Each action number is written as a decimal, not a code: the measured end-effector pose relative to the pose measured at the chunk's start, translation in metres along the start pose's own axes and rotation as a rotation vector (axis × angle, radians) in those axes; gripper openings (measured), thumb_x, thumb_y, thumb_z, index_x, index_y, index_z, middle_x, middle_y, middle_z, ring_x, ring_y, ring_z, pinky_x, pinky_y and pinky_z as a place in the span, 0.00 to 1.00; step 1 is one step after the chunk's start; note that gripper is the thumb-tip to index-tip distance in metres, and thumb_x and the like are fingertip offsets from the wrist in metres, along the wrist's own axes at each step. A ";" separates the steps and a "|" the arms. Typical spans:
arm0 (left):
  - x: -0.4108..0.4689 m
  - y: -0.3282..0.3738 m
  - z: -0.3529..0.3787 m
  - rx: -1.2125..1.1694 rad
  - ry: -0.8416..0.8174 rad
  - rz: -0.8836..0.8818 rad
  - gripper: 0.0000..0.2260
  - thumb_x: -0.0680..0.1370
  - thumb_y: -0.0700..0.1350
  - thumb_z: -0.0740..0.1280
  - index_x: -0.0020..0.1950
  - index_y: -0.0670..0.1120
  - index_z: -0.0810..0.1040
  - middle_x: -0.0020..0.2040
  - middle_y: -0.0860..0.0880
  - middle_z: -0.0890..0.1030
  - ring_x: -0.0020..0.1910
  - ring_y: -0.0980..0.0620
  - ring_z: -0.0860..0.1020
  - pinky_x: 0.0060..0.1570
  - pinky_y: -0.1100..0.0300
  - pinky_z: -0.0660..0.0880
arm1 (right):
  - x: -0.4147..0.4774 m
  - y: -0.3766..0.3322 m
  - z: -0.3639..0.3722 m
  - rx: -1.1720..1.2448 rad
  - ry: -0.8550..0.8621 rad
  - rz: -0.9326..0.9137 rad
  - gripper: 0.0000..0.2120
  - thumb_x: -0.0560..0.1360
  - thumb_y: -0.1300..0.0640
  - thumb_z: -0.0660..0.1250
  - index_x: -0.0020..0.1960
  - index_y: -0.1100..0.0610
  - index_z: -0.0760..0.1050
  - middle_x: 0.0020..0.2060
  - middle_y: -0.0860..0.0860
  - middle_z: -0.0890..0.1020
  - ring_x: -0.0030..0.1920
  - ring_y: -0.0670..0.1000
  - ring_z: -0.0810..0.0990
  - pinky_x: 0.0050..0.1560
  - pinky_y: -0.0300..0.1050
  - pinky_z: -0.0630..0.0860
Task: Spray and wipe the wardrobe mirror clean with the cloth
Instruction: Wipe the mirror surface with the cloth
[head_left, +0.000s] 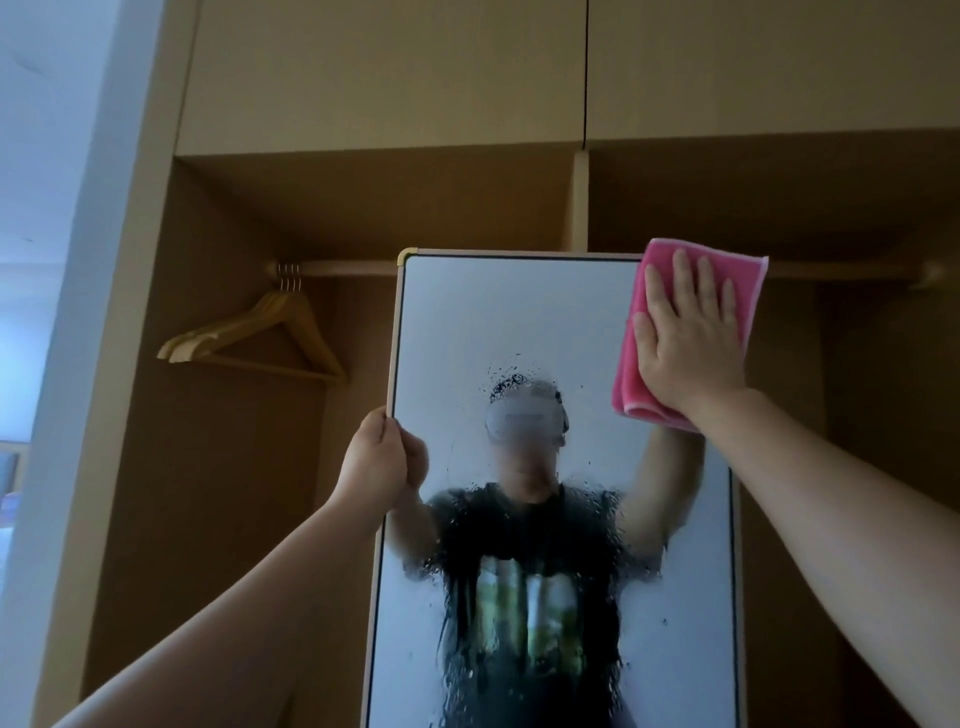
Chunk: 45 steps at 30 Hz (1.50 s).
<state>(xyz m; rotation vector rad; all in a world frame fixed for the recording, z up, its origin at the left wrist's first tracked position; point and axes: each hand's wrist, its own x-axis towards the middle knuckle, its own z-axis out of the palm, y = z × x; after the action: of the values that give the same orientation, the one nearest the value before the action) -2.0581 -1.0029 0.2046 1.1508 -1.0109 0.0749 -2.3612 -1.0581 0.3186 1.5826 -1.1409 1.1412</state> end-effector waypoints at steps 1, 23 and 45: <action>0.000 0.002 0.001 0.003 0.004 0.003 0.16 0.83 0.43 0.53 0.35 0.47 0.67 0.28 0.51 0.70 0.26 0.59 0.70 0.28 0.63 0.63 | 0.000 0.000 0.002 0.007 0.000 0.000 0.30 0.81 0.44 0.37 0.79 0.56 0.48 0.78 0.59 0.52 0.77 0.62 0.49 0.75 0.57 0.42; 0.003 -0.007 0.009 -0.048 0.022 0.051 0.17 0.81 0.43 0.53 0.32 0.51 0.68 0.21 0.59 0.75 0.20 0.64 0.72 0.17 0.74 0.63 | -0.114 -0.014 0.054 0.102 -0.055 -0.021 0.28 0.82 0.47 0.42 0.78 0.59 0.52 0.77 0.60 0.56 0.77 0.62 0.53 0.75 0.62 0.51; -0.014 0.015 -0.001 -0.023 -0.041 0.075 0.17 0.83 0.41 0.52 0.34 0.47 0.64 0.26 0.48 0.70 0.22 0.58 0.71 0.22 0.68 0.66 | -0.087 -0.022 0.047 0.088 -0.051 -0.119 0.28 0.81 0.47 0.44 0.78 0.58 0.52 0.77 0.59 0.54 0.77 0.62 0.52 0.75 0.62 0.49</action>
<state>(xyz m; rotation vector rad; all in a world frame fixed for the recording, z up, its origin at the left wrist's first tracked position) -2.0737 -0.9897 0.2054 1.0973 -1.0883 0.0995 -2.3459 -1.0815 0.2217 1.7322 -1.0262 1.0913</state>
